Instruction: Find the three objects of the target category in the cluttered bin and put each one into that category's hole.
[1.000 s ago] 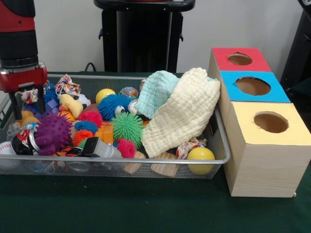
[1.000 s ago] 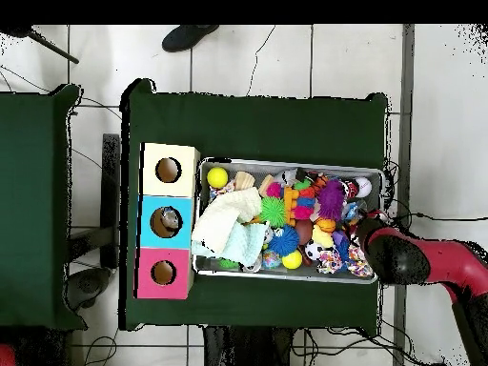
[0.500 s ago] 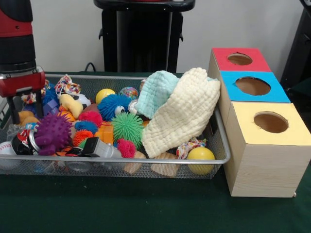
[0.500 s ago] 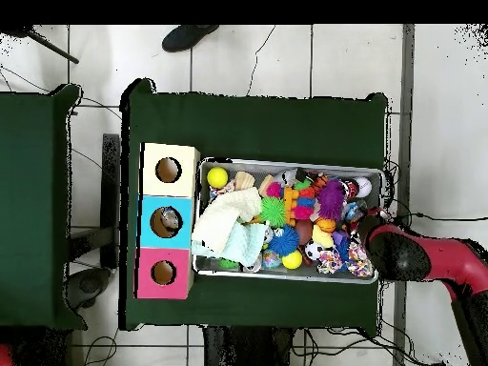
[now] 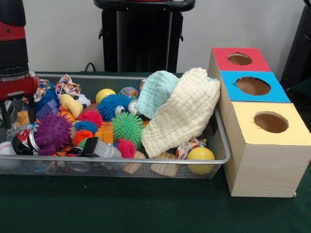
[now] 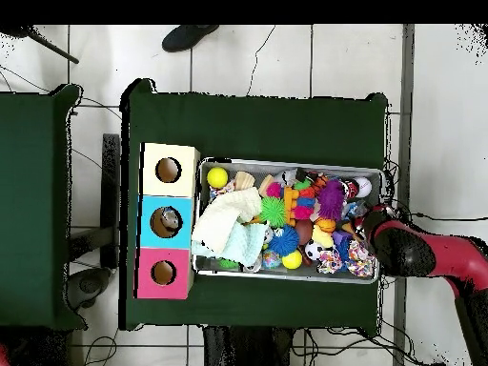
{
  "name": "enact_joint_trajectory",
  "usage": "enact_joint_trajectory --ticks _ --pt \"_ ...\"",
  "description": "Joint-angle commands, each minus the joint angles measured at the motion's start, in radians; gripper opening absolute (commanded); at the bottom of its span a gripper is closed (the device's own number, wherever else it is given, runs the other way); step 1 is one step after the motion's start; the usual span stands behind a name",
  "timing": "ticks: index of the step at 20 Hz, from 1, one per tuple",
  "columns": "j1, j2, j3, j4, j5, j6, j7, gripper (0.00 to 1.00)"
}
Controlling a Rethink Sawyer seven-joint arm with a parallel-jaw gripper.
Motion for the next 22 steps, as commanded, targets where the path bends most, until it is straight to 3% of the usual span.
enact_joint_trajectory --ticks 1,22 --pt "-0.011 0.041 0.043 -0.077 0.004 0.087 -0.309 1.00" --pt "0.021 0.111 0.008 -0.114 -0.071 0.005 -0.263 1.00"
